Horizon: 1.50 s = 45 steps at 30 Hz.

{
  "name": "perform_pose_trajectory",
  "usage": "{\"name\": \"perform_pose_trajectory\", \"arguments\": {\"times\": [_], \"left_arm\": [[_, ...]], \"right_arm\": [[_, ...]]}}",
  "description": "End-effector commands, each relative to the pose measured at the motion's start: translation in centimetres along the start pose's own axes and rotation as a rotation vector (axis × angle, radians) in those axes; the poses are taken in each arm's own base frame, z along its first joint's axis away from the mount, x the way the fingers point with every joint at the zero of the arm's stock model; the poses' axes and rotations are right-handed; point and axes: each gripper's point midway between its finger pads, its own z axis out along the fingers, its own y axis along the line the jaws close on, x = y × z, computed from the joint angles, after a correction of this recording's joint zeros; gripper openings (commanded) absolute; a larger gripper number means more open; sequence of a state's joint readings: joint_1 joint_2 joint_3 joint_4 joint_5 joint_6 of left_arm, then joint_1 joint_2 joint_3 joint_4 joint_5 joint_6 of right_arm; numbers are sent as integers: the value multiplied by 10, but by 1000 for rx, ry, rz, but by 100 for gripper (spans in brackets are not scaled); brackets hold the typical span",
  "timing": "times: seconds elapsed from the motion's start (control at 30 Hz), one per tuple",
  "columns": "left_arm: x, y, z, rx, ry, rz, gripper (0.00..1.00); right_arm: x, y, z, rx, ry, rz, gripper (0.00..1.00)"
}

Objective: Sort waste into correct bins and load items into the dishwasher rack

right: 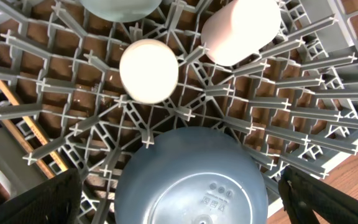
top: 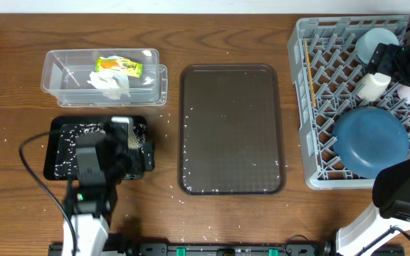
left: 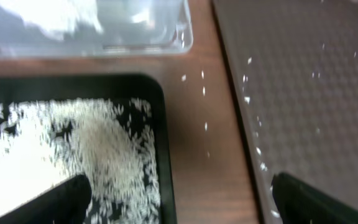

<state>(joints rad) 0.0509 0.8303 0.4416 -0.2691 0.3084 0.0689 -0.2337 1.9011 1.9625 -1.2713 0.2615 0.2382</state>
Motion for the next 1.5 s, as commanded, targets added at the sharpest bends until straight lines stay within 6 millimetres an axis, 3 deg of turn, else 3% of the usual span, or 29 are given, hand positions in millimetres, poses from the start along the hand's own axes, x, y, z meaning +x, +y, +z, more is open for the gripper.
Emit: {"name": "perform_pose_trajectory", "arguments": {"times": [0.0,0.3,0.7,0.8,0.9,1.13,1.47], "left_arm": [[18,1,3,-4,-64,76,95],[24,6,0,-49,-293,141,96],[-4,0,-26,-60,-523,193,96],[-4,1,-30,-67,-536,195,96],[12,12,-26,-121,-473,166,96],[-8,9,-45,-138,-596,185,96],[-6,9,-44,-139,-587,183,96]], "right_arm": [[-2,-4,-5,5,-13,15,99],[-2,-4,-5,5,-13,15,99],[-2,-4,-5,5,-13,15,99],[-2,-4,-5,5,-13,15,99],[-2,-4,-5,5,-12,15,99],[-2,-4,-5,5,-13,15,99],[-2,-4,-5,5,-13,15,99]]}}
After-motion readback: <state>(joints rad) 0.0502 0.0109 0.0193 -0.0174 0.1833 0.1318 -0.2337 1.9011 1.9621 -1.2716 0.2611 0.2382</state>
